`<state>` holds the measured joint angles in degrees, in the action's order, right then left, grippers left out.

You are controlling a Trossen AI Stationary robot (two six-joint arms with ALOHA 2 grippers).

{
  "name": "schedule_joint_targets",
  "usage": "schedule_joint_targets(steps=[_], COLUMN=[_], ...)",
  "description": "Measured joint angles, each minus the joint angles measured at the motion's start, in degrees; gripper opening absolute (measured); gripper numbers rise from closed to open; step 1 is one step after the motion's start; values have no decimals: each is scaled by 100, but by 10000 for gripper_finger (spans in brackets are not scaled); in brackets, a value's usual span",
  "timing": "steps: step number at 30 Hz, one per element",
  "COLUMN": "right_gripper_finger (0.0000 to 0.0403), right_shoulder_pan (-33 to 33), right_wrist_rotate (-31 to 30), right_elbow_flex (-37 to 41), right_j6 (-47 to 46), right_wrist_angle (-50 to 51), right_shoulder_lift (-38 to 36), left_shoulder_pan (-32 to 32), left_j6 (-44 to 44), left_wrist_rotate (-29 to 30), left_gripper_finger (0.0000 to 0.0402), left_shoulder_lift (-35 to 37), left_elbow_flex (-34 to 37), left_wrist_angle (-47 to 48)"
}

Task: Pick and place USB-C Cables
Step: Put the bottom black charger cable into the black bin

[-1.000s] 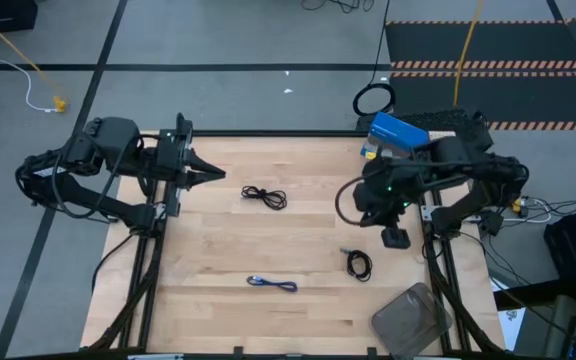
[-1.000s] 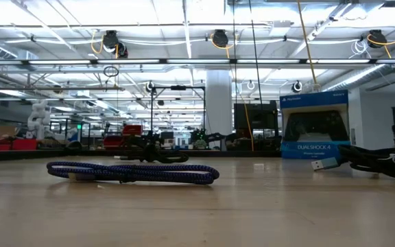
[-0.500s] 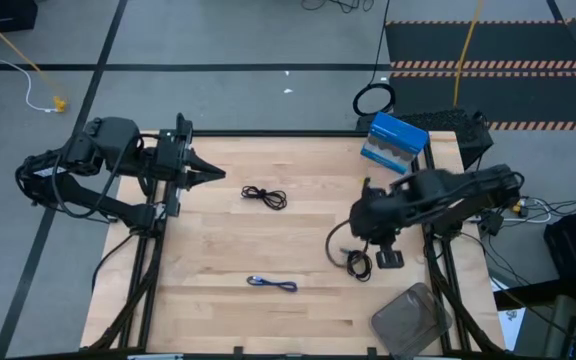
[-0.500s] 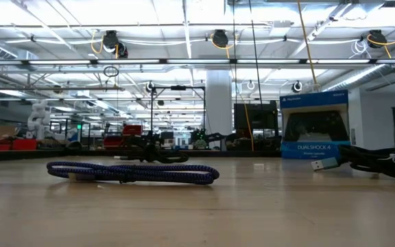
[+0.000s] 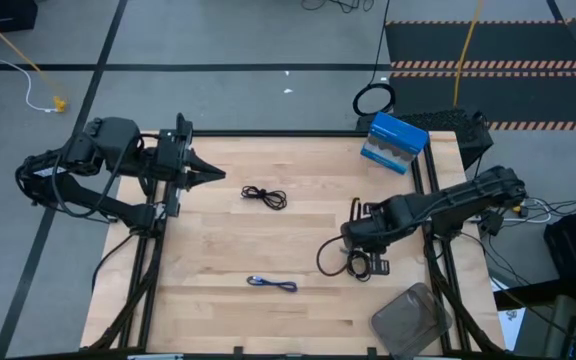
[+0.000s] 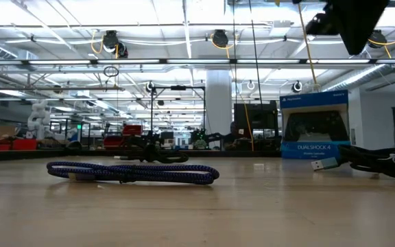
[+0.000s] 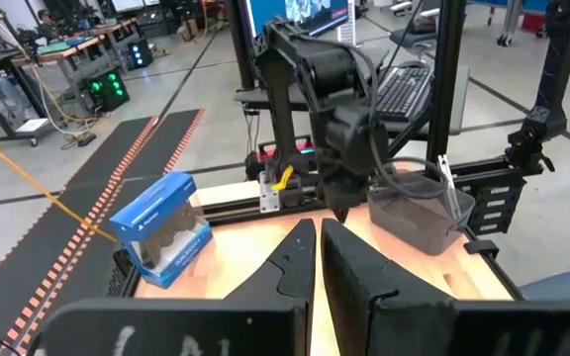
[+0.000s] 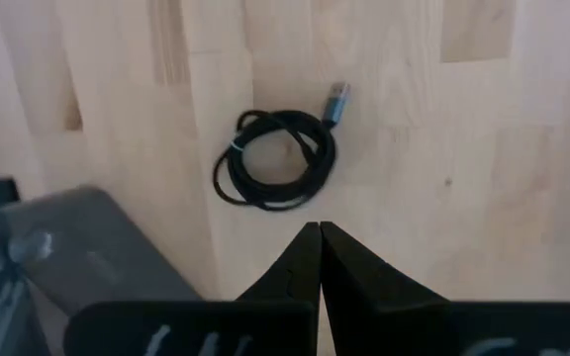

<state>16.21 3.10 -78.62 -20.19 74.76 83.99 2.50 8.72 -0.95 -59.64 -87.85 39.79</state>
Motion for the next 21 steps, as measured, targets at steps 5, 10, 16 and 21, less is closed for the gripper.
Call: schedule_joint_targets(steps=[5, 10, 16, 21], right_gripper_finger=[0, 0, 10, 35], right_shoulder_pan=[158, 326, 619, 901], right_wrist_rotate=[8, 15, -1, -3], right_elbow_flex=[659, 1191, 1669, 1981], right_j6=[-301, -480, -777, -984], right_wrist_angle=[-631, -1371, -2317, -2696], right_shoulder_lift=[-55, -50, -48, -39], left_shoulder_pan=[0, 0, 2, 24], left_j6=[2, 2, 2, -87], left_wrist_rotate=[0, 0, -1, -2], left_gripper_finger=[26, 26, 26, 26], left_shoulder_lift=[0, -1, -90, -236], left_elbow_flex=[0, 0, -5, -9], left_wrist_angle=[53, 87, 108, 231])
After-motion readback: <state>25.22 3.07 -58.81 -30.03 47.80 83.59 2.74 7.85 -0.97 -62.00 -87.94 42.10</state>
